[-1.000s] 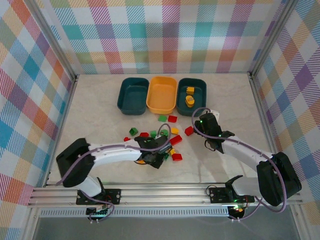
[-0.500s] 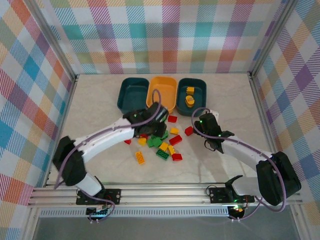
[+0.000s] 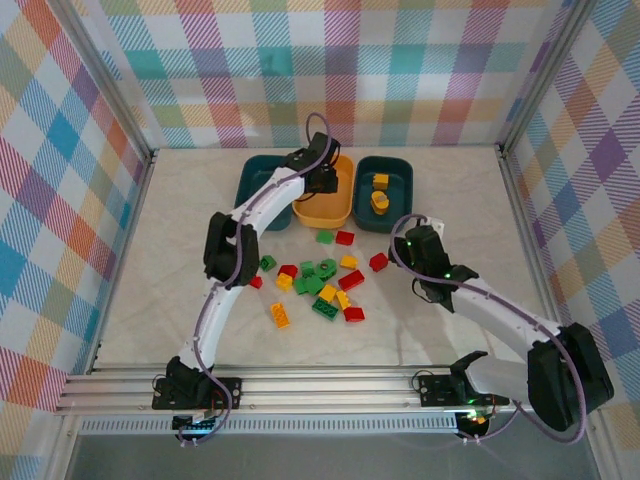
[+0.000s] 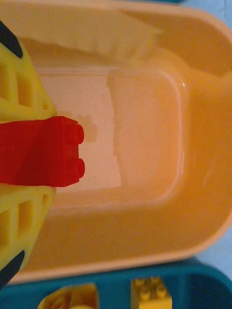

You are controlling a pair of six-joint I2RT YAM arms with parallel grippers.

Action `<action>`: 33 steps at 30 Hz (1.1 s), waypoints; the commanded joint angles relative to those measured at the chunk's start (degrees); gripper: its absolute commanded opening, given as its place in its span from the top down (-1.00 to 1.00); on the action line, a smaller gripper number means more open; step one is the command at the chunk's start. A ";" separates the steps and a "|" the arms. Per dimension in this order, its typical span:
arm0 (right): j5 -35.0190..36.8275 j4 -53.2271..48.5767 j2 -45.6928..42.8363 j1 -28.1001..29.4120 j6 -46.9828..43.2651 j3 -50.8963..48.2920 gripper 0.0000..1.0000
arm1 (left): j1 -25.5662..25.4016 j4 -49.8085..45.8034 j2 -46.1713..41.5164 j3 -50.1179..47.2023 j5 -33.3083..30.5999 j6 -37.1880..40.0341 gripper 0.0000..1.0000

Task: Sort the legos into containers by color

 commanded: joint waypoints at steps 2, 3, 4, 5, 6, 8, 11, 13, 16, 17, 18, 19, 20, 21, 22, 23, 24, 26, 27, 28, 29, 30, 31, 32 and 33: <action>1.04 0.49 -1.51 -0.08 -1.56 -0.55 -0.39 | -0.07 -4.24 2.56 6.38 1.99 2.40 0.27; 0.80 0.33 -1.27 -0.09 -1.65 -0.37 -0.40 | 0.03 -3.91 2.36 6.61 2.98 2.65 0.11; 0.50 0.21 -0.95 -0.08 -1.73 -0.20 -0.40 | 0.07 -3.45 1.86 6.63 3.82 2.94 -0.04; 0.21 0.18 -0.71 -0.08 -1.74 -0.07 -0.41 | -0.01 -3.17 0.98 6.56 4.25 2.97 -0.23; 0.08 0.15 -0.49 -0.08 -1.74 -0.01 -0.41 | -0.02 -3.04 0.30 6.55 4.30 2.97 -0.37; -0.25 0.32 -0.13 -0.08 -1.85 0.22 -0.43 | -0.02 -3.19 -2.08 6.08 3.27 2.76 -0.54; -0.81 0.11 -0.29 -0.08 -1.83 0.27 -0.42 | -0.02 -2.32 -9.09 -0.74 1.96 0.82 -0.55; -0.92 0.18 -0.70 -0.08 -1.83 0.10 -0.43 | -0.02 2.40 -17.43 -13.36 0.35 -2.79 -0.55; -1.11 0.31 -1.15 -0.08 -1.74 0.00 -0.43 | 0.20 10.09 -32.08 -35.90 -3.02 -12.35 -0.54; -1.35 0.38 -1.18 -0.08 -1.66 -0.07 -0.43 | 0.47 11.48 -36.41 -42.63 -3.75 -15.54 -0.54; -1.49 0.43 -1.20 -0.08 -1.68 -0.09 -0.42 | 0.67 12.63 -39.80 -47.94 -4.12 -17.21 -0.54; -1.72 0.54 -1.10 -0.08 -1.57 -0.02 -0.42 | 0.92 13.85 -43.18 -53.42 -4.50 -18.00 -0.53; -2.04 0.73 -0.96 -0.08 -1.48 -0.12 -0.42 | 1.02 14.43 -46.03 -58.09 -4.65 -17.53 -0.51; -2.37 0.80 -0.79 -0.08 -1.39 -0.06 -0.42 | 1.04 14.46 -47.87 -61.40 -5.09 -16.61 -0.50; -2.78 0.83 -0.59 -0.08 -1.25 -0.01 -0.42 | 0.99 14.01 -49.50 -64.42 -6.27 -15.67 -0.48; -3.30 0.85 -0.41 -0.10 -1.16 0.09 -0.42 | 1.11 13.76 -50.63 -67.14 -6.99 -14.54 -0.45; -3.74 0.91 -0.23 -0.08 -0.95 0.15 -0.42 | 1.21 14.00 -51.43 -69.25 -6.87 -13.34 -0.44; -4.44 0.91 0.05 -0.08 -0.73 0.27 -0.42 | 1.30 16.58 -53.18 -73.87 -6.39 -9.85 -0.44; -4.61 0.94 0.10 -0.08 -0.71 0.33 -0.42 | 1.45 18.22 -53.72 -75.60 -6.19 -8.40 -0.44; -4.71 1.02 0.14 -0.08 -0.60 0.30 -0.42 | 1.74 20.32 -54.17 -77.41 -5.59 -5.90 -0.45; -4.80 0.96 0.14 -0.08 -0.60 0.27 -0.42 | 2.22 21.37 -54.32 -78.36 -5.59 -4.53 -0.45; -4.81 0.93 0.26 -0.08 -0.60 0.33 -0.42 | 2.78 21.74 -54.29 -78.80 -4.43 -3.86 -0.44; -4.80 0.90 0.29 -0.08 -0.62 0.31 -0.42 | 3.70 23.05 -54.33 -79.49 -1.20 -2.10 -0.43; -4.80 0.85 0.22 -0.08 -0.60 0.31 -0.42 | 4.26 23.97 -54.34 -80.00 -0.39 -0.48 -0.43; -4.89 0.84 0.15 -0.08 -0.53 0.27 -0.42 | 4.52 24.28 -54.07 -80.16 -0.82 0.88 -0.43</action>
